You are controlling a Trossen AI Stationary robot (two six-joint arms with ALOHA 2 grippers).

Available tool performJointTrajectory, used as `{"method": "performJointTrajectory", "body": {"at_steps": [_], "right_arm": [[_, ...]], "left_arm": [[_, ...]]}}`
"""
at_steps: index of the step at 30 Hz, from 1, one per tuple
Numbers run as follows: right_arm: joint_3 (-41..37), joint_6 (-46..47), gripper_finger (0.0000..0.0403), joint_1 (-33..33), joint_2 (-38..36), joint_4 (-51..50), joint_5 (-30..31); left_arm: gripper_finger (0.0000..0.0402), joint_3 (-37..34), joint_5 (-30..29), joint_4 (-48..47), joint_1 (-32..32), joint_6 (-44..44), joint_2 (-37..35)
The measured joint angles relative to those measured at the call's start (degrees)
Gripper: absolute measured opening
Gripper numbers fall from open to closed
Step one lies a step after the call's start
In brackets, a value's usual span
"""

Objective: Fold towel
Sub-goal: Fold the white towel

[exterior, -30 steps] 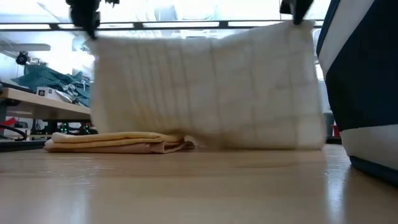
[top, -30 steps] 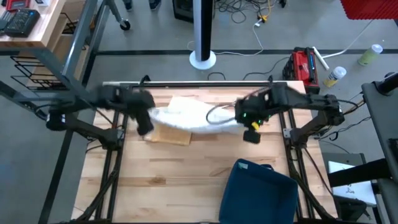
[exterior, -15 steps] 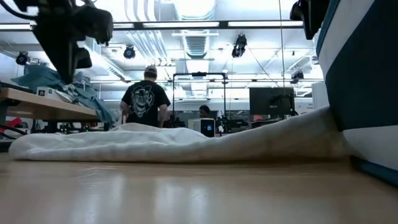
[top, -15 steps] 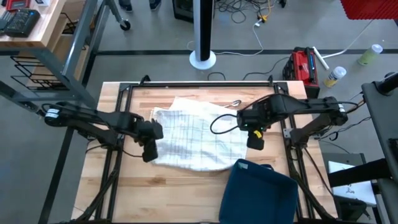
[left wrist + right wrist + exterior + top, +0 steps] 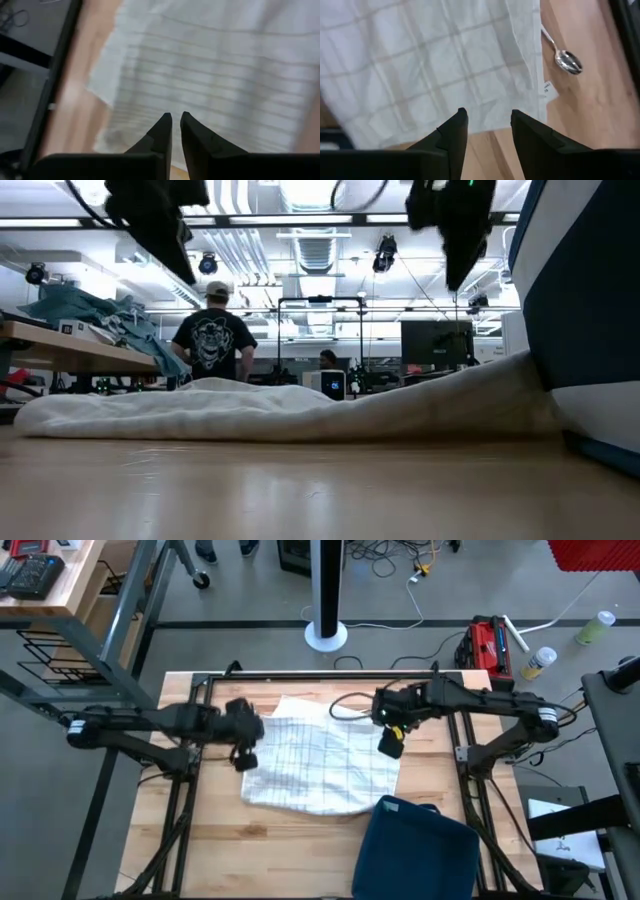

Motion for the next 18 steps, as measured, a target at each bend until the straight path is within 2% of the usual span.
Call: {"method": "performJointTrajectory", "body": {"at_steps": [3,6,12,15,18], "right_arm": [[-2.93,-2.23,0.0147,-4.71,1.3,2.63,-2.0],[-4.37,-4.65,0.0156,-9.52,3.12,2.95,-4.37],[-5.35,-15.16,0.0169,-15.97,7.74,3.23,-12.7],[-4.94,-20.0,0.0168,-17.29,9.65,3.19,-13.97],[-4.38,-21.29,0.0165,-18.48,11.93,3.03,-13.95]], "left_arm": [[0.0016,-0.68,3.03,2.69,6.72,5.86,0.48],[0.0012,-2.31,8.86,5.76,14.41,12.84,0.8],[0.0033,-7.76,21.7,12.19,28.13,29.64,2.79],[0.0049,-11.05,22.87,15.38,32.86,33.93,4.36],[0.0063,-14.15,27.82,20.64,34.8,35.31,6.38]]}}
